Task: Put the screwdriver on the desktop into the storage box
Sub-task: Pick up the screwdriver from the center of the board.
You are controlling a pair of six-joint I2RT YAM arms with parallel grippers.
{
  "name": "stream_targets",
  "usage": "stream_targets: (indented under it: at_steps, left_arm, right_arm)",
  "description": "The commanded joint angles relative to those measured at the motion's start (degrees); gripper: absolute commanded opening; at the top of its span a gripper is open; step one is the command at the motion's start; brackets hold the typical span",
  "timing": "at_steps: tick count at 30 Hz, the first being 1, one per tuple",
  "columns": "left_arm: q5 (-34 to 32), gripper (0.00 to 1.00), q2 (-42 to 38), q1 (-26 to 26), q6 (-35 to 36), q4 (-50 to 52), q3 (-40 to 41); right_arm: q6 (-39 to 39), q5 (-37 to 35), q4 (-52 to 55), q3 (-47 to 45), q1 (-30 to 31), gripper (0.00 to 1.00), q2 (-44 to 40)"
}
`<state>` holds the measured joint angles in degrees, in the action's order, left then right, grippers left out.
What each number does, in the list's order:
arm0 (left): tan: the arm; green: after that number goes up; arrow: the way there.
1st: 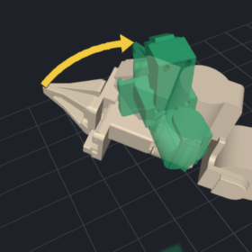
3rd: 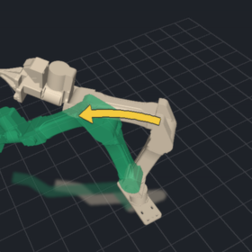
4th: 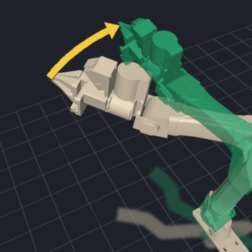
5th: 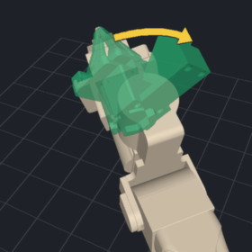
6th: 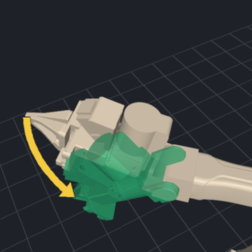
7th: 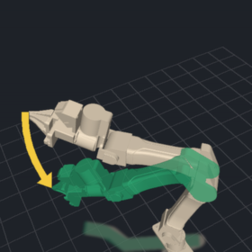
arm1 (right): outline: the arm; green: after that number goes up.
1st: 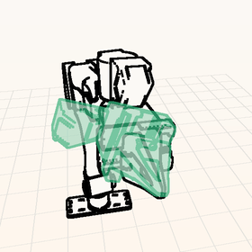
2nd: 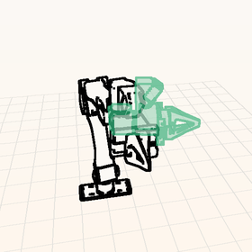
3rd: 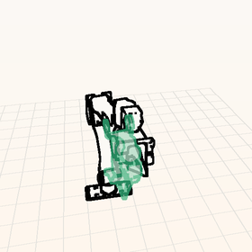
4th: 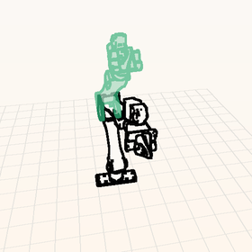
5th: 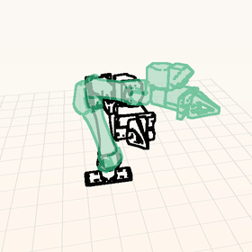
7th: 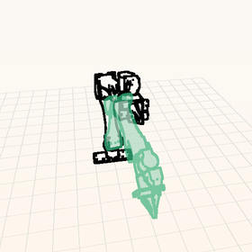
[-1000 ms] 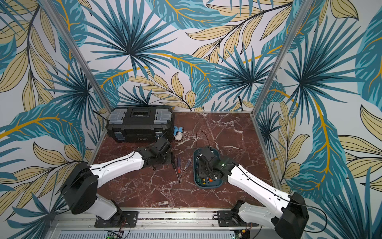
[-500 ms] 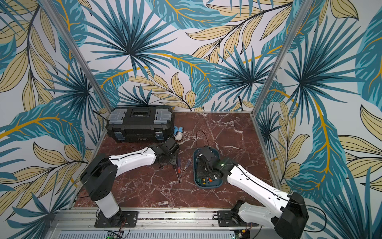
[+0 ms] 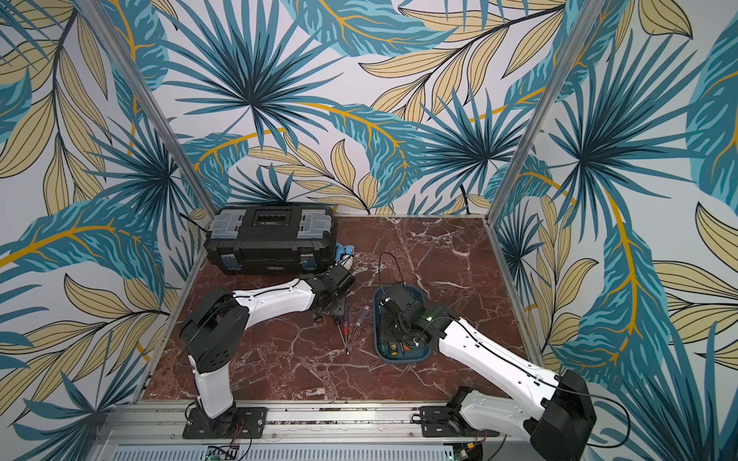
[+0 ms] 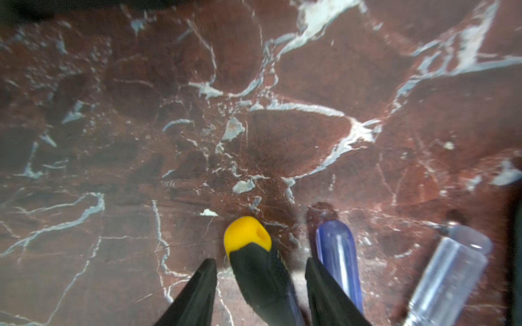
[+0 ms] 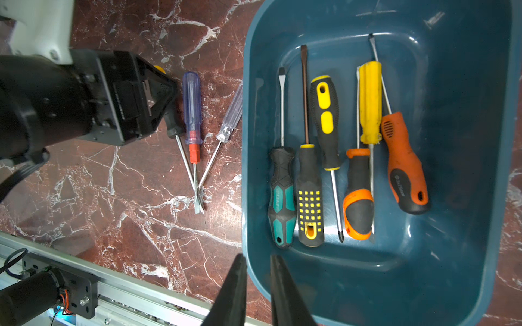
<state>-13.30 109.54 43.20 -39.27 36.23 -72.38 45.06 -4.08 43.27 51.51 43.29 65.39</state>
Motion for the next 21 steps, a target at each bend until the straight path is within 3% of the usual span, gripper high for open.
stream_targets:
  at_steps: [1,7,19,21]
  left_arm:
    - [-0.4,0.53,1.3,-0.2,-0.4,1.2,-1.8]
    - [0.5,0.42,1.8,-1.4,-1.6,2.2,-0.6]
    - [-3.3,0.0,-1.9,-2.6,-3.0,6.2,2.2]
    - [-4.4,0.0,-4.8,-2.6,-3.3,6.8,3.0]
  right_arm:
    - [0.8,0.6,-0.7,-1.4,0.3,0.22,0.0]
    - [1.4,0.9,-1.1,-2.5,0.3,0.21,-1.4]
    - [1.8,1.7,-1.8,-3.0,0.6,0.2,-2.2]
    - [1.9,2.2,-2.3,-3.1,0.6,0.2,-2.5]
